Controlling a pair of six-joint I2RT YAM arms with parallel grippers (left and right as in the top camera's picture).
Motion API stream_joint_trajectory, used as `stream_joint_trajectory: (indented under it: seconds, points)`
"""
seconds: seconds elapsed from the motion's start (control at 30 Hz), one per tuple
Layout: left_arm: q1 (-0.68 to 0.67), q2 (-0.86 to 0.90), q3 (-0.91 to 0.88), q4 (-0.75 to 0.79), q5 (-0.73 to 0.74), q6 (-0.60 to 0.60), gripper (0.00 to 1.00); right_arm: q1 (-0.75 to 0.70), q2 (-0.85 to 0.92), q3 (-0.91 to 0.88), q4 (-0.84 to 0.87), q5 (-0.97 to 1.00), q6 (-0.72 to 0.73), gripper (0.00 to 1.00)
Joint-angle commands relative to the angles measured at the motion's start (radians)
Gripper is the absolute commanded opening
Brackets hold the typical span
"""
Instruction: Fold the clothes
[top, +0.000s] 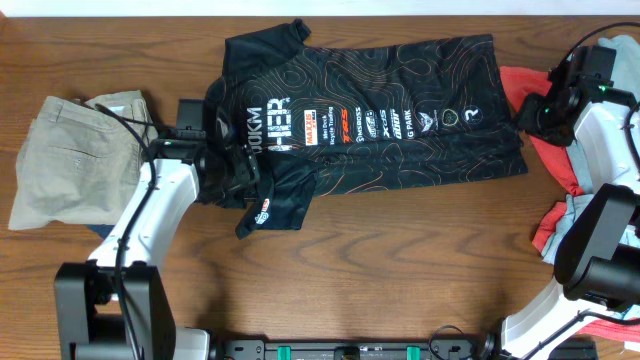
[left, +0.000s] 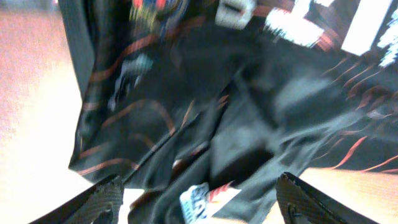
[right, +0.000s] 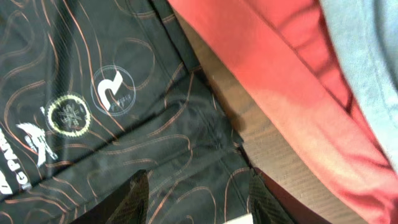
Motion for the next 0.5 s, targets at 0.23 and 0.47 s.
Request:
stream_joint_trajectory:
  seconds: [0.23,0.47]
  points:
    - [-0.028,0.077,-0.006,-0.120,-0.008,0.056,0.75,0.014,0.006,-0.181,0.082,0.044,-0.016,0.51]
    - [-0.092,0.114,-0.038,-0.083,-0.008,0.066,0.75,0.012,0.006,-0.308,0.197,0.045,-0.016,0.49]
